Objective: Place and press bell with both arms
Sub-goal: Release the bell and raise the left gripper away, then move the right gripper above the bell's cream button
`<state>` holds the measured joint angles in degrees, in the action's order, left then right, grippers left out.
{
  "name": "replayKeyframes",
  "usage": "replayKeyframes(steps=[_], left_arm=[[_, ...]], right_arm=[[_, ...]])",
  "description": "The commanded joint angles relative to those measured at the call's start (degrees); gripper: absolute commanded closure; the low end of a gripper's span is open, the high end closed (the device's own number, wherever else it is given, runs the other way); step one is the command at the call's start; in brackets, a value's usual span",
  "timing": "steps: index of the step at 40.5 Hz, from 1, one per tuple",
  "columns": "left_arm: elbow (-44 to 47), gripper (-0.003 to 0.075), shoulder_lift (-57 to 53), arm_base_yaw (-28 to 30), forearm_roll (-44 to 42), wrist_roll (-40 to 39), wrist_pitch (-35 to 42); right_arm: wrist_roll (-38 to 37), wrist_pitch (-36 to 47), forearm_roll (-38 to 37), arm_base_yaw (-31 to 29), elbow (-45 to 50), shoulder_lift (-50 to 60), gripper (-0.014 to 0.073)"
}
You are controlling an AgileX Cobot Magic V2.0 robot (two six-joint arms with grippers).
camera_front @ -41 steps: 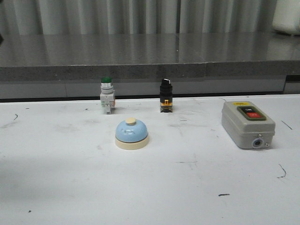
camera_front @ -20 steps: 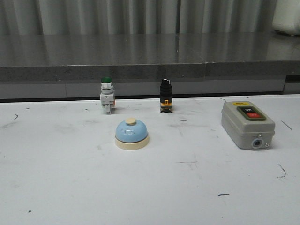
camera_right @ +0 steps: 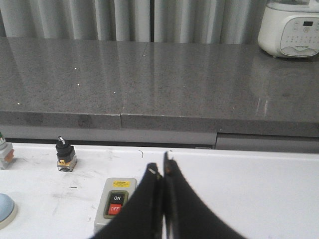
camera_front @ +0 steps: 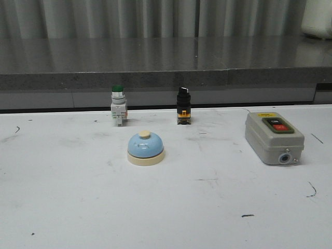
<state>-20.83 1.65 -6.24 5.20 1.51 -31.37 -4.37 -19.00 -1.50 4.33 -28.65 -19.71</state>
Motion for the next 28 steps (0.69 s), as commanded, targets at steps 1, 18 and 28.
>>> replayKeyframes(steps=[1, 18, 28], left_arm=[[-1.42, 0.074, 0.64, 0.11, 0.31, -0.6, 4.47], [-1.42, 0.074, 0.64, 0.11, 0.31, -0.6, 4.24], [-1.42, 0.074, 0.64, 0.11, 0.31, -0.6, 4.21]], right_arm=[[-0.07, 4.7, -0.73, 0.01, -1.73, -0.86, 0.0661], [-0.07, 8.24, -0.73, 0.01, -3.78, -11.88, 0.0661], [-0.07, 13.69, -0.73, 3.62, -9.67, -28.89, 0.0661]])
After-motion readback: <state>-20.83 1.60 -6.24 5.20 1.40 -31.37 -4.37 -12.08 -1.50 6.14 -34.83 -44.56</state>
